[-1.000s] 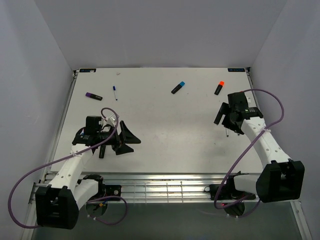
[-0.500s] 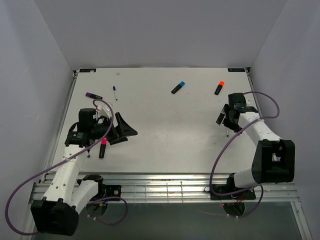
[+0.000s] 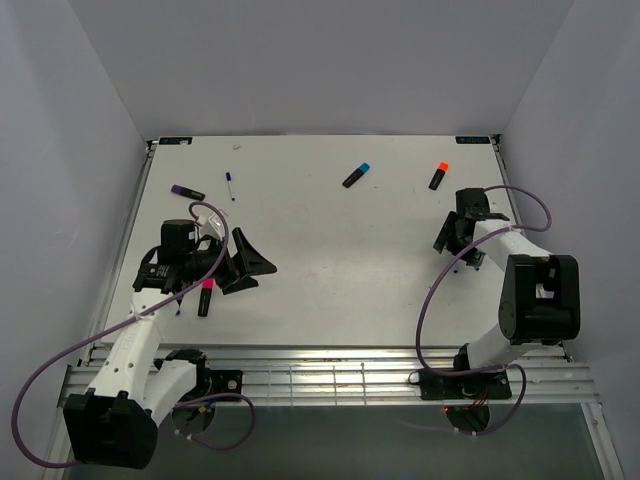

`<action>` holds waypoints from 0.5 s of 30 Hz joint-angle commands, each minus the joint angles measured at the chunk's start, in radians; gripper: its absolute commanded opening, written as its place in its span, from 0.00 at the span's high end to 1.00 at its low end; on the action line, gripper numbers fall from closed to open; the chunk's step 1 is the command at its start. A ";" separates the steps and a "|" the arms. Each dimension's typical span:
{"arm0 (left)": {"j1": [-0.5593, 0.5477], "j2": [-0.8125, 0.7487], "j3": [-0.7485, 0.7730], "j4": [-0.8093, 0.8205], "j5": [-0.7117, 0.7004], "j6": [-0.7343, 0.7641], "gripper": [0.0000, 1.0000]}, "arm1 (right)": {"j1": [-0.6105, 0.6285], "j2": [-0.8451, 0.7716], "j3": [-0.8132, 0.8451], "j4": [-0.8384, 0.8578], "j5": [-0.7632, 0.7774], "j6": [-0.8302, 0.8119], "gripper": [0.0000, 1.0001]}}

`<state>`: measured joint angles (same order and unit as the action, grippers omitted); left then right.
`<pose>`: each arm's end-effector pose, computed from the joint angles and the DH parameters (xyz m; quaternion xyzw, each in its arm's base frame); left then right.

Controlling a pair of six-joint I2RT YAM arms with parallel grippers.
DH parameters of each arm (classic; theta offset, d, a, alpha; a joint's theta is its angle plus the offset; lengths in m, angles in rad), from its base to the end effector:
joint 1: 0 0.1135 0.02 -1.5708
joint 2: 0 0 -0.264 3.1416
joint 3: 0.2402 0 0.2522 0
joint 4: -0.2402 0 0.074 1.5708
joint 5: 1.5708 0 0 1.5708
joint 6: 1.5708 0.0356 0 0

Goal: Open the pen caps

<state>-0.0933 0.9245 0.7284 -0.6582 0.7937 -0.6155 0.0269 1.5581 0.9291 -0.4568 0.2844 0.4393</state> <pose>0.1748 -0.0419 0.2607 -0.0920 0.8694 -0.4517 0.1777 0.3006 -0.0019 0.1862 0.2301 0.9336 -0.0789 0.2631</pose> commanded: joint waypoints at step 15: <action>0.007 -0.056 -0.029 0.034 0.025 -0.084 0.03 | -0.001 0.091 -0.072 0.046 -0.070 0.013 0.43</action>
<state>-0.0933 0.9035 0.7074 -0.6491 0.7975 -0.6754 0.0120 1.6096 0.8852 -0.3798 0.2409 0.4191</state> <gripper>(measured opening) 0.977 0.583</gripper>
